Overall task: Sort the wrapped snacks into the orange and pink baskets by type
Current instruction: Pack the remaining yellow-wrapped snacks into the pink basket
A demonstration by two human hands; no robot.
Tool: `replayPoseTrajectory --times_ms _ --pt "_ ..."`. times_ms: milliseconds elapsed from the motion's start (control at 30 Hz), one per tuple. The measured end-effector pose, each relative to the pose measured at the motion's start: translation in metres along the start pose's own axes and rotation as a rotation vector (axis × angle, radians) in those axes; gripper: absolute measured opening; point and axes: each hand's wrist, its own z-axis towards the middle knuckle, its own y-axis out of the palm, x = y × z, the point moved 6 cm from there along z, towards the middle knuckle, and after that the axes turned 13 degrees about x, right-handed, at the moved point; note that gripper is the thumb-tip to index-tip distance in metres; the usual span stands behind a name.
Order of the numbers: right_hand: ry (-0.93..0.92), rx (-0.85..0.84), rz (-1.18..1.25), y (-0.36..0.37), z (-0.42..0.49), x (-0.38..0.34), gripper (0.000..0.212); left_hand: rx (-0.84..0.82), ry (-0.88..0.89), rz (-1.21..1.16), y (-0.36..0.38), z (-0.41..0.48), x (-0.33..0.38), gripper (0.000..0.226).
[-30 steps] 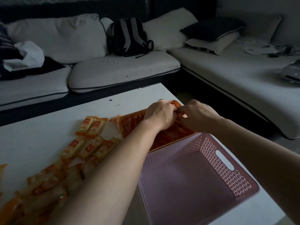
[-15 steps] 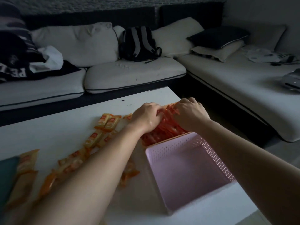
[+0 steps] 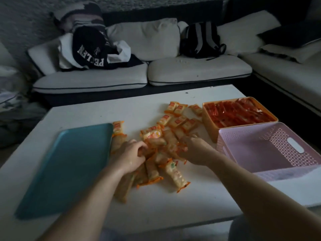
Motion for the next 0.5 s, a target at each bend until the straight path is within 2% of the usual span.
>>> replayPoseTrajectory --times_ms 67,167,300,367,500 --pt "-0.001 -0.045 -0.124 0.016 -0.001 -0.005 0.074 -0.057 0.006 -0.009 0.006 -0.006 -0.001 0.048" --pt "-0.011 -0.048 -0.175 0.026 0.006 -0.01 0.067 -0.012 0.071 0.031 0.008 -0.002 0.018 0.046" --pt "-0.014 -0.047 -0.202 0.011 0.009 -0.022 0.057 -0.14 0.222 0.179 0.035 -0.006 0.04 0.066" --pt "-0.006 -0.015 -0.159 -0.002 0.005 -0.026 0.049 -0.146 0.285 0.283 0.043 -0.006 0.053 0.065" --pt "0.05 -0.107 -0.037 0.003 -0.015 -0.026 0.058 -0.075 0.374 0.358 0.051 -0.006 0.073 0.051"
